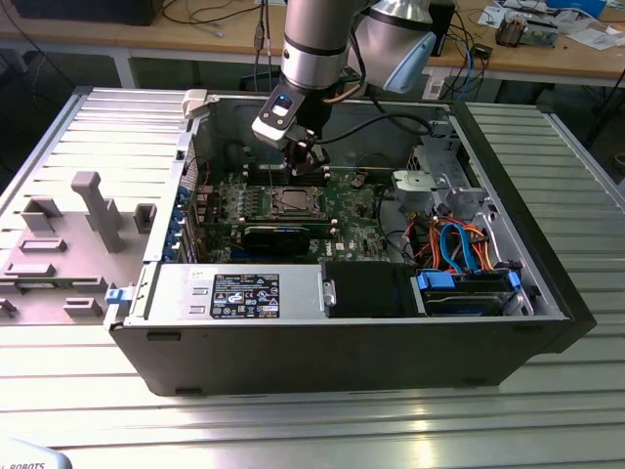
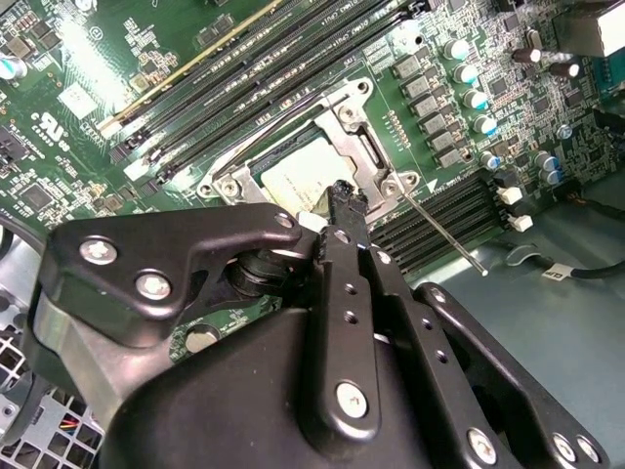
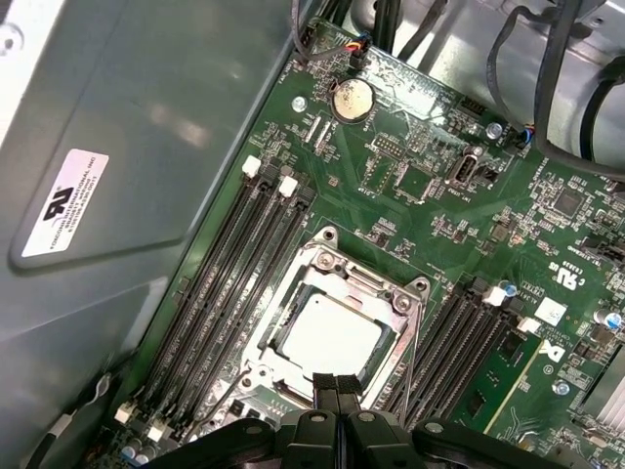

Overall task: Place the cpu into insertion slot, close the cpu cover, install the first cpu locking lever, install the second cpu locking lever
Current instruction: 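Install the first cpu locking lever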

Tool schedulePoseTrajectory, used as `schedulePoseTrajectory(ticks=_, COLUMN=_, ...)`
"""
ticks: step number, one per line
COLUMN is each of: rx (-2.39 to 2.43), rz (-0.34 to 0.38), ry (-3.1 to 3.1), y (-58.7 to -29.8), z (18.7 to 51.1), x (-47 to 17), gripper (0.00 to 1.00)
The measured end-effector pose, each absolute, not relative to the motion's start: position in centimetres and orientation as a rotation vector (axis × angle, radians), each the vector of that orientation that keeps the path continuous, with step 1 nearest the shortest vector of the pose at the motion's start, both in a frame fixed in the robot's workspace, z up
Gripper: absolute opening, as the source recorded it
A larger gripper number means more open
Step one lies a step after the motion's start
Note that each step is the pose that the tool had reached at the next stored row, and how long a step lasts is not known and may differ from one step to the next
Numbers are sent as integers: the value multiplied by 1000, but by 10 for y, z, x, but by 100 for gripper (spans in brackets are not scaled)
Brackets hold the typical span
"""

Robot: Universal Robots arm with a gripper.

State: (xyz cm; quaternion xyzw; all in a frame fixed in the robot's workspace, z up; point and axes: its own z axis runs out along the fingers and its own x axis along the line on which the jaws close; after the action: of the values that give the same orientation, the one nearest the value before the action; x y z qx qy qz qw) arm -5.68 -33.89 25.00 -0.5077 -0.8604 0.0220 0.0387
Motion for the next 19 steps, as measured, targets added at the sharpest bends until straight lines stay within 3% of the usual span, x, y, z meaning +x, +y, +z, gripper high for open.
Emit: schedulePoseTrajectory(ticks=19, rx=-1502, rz=70, ry=-2671, y=-339, z=250, x=-57, gripper=11)
